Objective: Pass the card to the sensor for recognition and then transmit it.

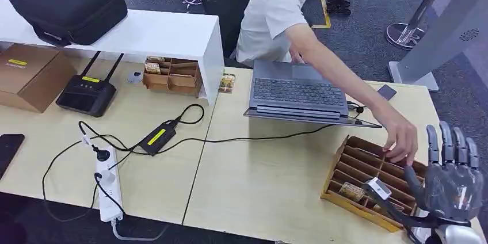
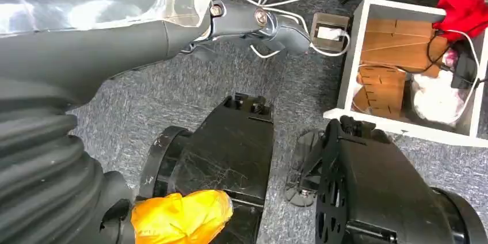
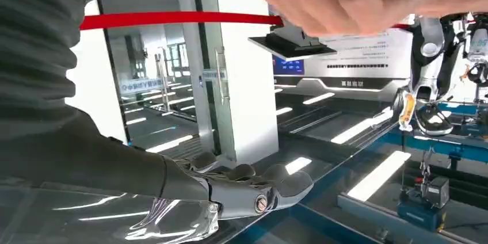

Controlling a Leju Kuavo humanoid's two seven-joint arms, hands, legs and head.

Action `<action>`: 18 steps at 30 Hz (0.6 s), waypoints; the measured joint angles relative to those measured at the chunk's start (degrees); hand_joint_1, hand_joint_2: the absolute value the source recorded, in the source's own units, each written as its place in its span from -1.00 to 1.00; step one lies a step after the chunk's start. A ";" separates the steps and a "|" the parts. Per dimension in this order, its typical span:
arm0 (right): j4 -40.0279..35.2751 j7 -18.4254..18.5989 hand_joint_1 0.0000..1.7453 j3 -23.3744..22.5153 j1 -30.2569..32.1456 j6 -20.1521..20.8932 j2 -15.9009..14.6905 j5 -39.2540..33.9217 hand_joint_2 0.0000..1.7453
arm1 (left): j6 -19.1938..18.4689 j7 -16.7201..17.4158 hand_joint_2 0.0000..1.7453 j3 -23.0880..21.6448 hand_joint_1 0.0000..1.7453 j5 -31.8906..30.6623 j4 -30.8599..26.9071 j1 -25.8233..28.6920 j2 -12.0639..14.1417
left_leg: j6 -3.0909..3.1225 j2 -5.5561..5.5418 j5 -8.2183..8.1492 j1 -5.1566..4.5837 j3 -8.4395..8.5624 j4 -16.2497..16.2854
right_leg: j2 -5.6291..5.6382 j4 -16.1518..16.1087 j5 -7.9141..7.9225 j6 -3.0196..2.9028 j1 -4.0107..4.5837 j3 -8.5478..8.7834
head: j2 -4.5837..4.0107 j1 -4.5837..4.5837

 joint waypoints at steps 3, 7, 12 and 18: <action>0.00 -0.02 -1.00 0.00 0.00 0.00 0.00 0.00 1.00 | 0.00 0.00 1.00 0.00 -1.00 -0.02 0.00 0.00 0.00 | 0.00 0.00 0.00 0.00 -0.01 0.00 | 0.00 0.00 0.00 0.00 0.00 0.00 | 0.00 0.00; 0.00 -0.11 -1.00 -0.02 0.00 0.04 0.00 -0.02 1.00 | -0.04 0.00 1.00 0.00 -1.00 -0.26 0.00 -0.02 -0.02 | 0.00 0.00 0.00 0.00 0.00 0.00 | 0.00 0.00 0.00 0.00 0.00 0.00 | 0.00 0.00; 0.00 -0.17 -1.00 -0.02 0.03 0.96 0.00 -0.04 1.00 | -0.07 0.00 1.00 0.00 -1.00 -0.52 0.00 -0.04 -0.02 | 0.00 0.00 0.00 0.00 0.00 0.00 | 0.00 0.00 0.00 0.00 0.00 0.00 | 0.00 0.00; -0.37 0.42 -1.00 -0.02 1.03 5.44 -0.48 -1.36 1.00 | -0.07 0.00 1.00 0.00 -1.00 -0.55 0.00 -0.04 -0.02 | 0.00 -0.01 0.00 0.00 -0.02 0.00 | -0.01 0.00 0.00 0.00 0.00 0.00 | 0.00 0.00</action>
